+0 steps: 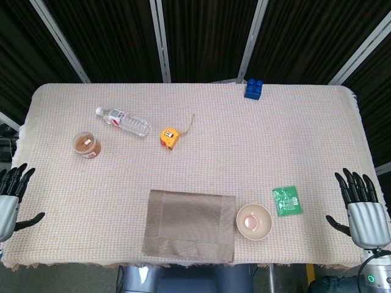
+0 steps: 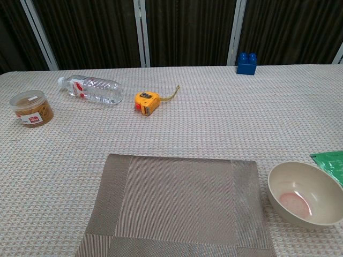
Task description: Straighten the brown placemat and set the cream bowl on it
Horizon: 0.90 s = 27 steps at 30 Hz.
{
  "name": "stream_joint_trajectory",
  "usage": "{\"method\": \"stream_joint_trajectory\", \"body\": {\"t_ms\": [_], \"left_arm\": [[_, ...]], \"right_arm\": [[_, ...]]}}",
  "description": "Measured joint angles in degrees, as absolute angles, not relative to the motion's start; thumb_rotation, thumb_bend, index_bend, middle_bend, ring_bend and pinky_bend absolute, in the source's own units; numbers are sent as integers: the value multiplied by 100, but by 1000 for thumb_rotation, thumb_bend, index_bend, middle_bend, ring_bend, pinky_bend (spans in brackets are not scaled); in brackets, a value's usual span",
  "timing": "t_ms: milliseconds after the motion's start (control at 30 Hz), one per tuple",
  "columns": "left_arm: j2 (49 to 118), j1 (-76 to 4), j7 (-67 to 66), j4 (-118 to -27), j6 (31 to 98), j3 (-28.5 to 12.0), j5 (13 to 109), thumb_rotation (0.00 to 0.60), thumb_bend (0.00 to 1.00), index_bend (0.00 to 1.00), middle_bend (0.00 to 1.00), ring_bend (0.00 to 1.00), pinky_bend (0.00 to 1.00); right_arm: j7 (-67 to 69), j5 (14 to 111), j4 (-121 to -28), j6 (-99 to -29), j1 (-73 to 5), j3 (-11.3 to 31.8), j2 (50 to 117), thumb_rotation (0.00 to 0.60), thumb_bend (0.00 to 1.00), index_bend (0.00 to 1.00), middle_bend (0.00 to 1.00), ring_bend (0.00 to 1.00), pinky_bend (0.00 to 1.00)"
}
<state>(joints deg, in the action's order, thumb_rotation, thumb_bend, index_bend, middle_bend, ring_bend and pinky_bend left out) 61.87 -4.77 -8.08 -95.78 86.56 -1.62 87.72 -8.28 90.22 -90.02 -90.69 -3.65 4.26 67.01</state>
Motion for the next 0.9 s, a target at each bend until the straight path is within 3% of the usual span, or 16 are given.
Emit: {"method": "stream_joint_trajectory", "body": {"t_ms": [233, 433, 700, 900], "left_arm": [[6202, -464, -818, -9555, 8655, -159, 8746, 600, 0, 0, 0, 0, 0], [6182, -441, -837, -9614, 8696, -185, 8701, 600, 0, 0, 0, 0, 0], [6118, -447, -839, -9715, 8604, -236, 8488, 600, 0, 0, 0, 0, 0], [6062, -428, -878, -9805, 8623, -255, 8440, 600, 0, 0, 0, 0, 0]], "right_arm": [[-846, 9037, -9066, -8941, -387, 359, 6671, 600, 0, 0, 0, 0, 0], [-594, 9506, -9322, -8531, -566, 57, 6505, 600, 0, 0, 0, 0, 0], [-283, 10934, -9693, -7519, -1279, -564, 6224, 600, 0, 0, 0, 0, 0], [-413, 11286, -9940, -6835, -1708, -732, 6249, 600, 0, 29, 0, 0, 0]]}}
